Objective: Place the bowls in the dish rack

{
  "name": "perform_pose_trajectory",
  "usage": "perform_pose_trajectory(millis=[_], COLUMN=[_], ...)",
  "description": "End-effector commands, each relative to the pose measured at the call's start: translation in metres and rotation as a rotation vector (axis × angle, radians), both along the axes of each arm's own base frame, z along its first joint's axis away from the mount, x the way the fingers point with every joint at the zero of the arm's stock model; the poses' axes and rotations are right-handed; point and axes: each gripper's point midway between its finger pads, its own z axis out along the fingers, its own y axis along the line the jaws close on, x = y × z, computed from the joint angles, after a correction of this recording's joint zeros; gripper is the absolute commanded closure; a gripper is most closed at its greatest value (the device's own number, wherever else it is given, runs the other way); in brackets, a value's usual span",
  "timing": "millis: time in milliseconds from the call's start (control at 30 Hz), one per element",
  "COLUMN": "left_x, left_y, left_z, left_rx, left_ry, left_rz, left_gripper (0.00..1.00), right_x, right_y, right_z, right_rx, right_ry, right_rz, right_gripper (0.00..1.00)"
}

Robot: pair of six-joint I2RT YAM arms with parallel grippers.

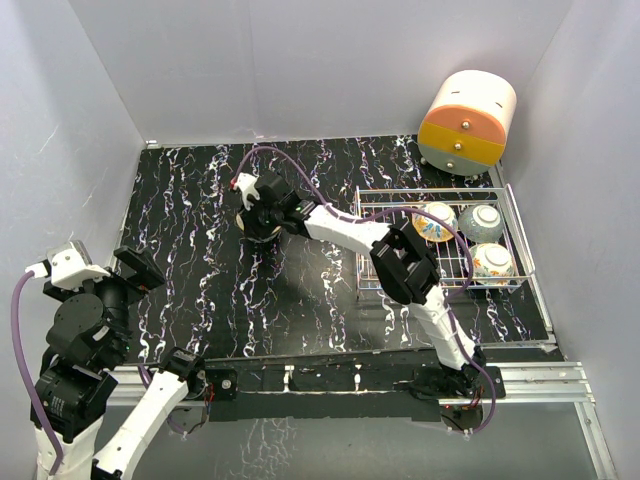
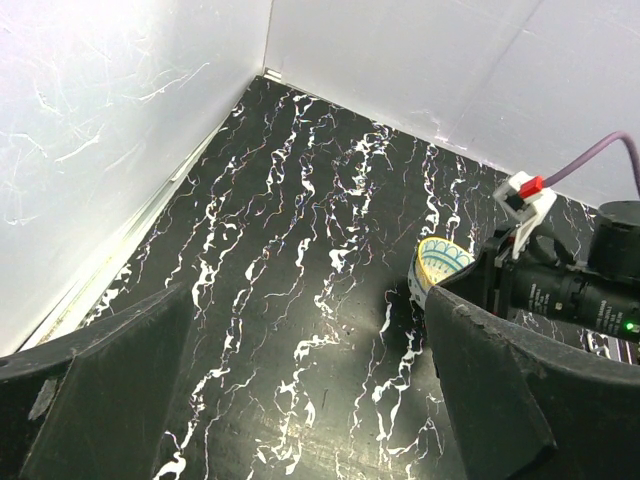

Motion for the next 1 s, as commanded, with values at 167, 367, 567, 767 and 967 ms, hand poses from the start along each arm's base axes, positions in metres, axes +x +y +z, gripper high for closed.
perform_pose_trajectory(millis=[167, 367, 567, 767, 967], left_x=[0.000, 0.002, 0.002, 0.005, 0.008], left_y=[0.002, 0.001, 0.000, -0.001, -0.003], left_z=[-0.002, -0.002, -0.005, -0.005, -0.004], left_rx=[0.014, 0.013, 0.013, 0.015, 0.016], left_ry=[0.009, 0.011, 0.015, 0.017, 0.016], left_rz=[0.008, 0.005, 0.005, 0.002, -0.004], left_gripper=[0.03, 0.03, 0.03, 0.03, 0.03], right_x=[0.009, 0.003, -0.012, -0.020, -0.022], right_y=[-0.003, -0.001, 0.001, 0.003, 0.005], right_z=[0.069, 0.074, 0.067, 0.094, 0.119], right_rx=[0.147, 0.165, 0.173, 0.212, 0.273], right_ry=[-0.081, -0.069, -0.026, -0.081, -0.105], right_rz=[-0.022, 0.004, 0.034, 0.014, 0.012], right_gripper=[0.91, 0.92, 0.92, 0.92, 0.92])
